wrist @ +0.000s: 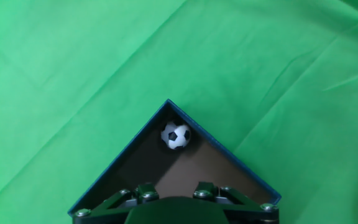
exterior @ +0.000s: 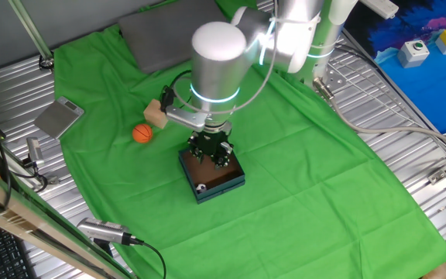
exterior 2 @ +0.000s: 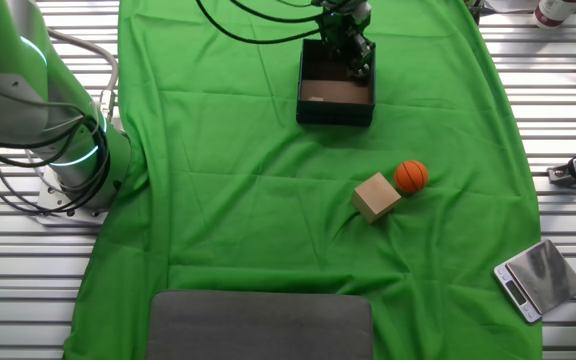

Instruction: Take everything out of the gift box

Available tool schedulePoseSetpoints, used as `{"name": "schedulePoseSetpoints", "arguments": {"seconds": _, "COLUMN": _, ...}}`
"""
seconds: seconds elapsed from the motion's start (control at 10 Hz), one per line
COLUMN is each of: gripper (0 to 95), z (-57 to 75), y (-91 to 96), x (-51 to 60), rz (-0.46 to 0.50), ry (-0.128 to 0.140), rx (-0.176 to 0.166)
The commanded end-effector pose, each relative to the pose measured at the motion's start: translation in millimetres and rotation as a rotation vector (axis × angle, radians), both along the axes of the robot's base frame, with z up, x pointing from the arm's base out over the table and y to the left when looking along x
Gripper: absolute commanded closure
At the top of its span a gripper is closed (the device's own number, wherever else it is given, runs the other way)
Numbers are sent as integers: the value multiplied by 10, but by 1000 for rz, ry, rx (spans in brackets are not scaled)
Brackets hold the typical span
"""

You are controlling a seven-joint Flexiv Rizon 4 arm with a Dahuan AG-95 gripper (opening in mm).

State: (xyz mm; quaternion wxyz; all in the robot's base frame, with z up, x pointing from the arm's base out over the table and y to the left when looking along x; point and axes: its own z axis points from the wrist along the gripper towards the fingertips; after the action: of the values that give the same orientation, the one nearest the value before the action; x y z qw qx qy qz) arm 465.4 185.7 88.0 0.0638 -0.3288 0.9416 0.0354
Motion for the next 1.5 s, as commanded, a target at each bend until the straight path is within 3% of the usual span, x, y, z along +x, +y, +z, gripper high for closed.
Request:
{"name": "schedulePoseSetpoints", "arguments": {"seconds": 0.1, "gripper": 570, "z": -33, "y": 1, "x": 18, "rz": 34, "ry": -19, "rx": 18}}
{"name": "schedulePoseSetpoints", "arguments": {"seconds": 0.5, "gripper": 570, "z": -126, "y": -18, "x": 61, "rz": 32, "ry": -22, "rx": 22}}
{"name": "schedulePoseSetpoints", "arguments": {"seconds": 1.0, "gripper": 570, "z": -275, "y": 197, "x": 134, "rz": -19, "ry": -33, "rx": 34}}
{"name": "schedulePoseSetpoints", "arguments": {"seconds": 1.4, "gripper": 570, "z": -369, "y": 163, "x": 143, "rz": 7, "ry": -49, "rx": 34}}
{"name": "schedulePoseSetpoints", "arguments": {"seconds": 1.5, "gripper": 760, "z": -377, "y": 158, "x": 123, "rz": 3, "ry": -49, "rx": 33}}
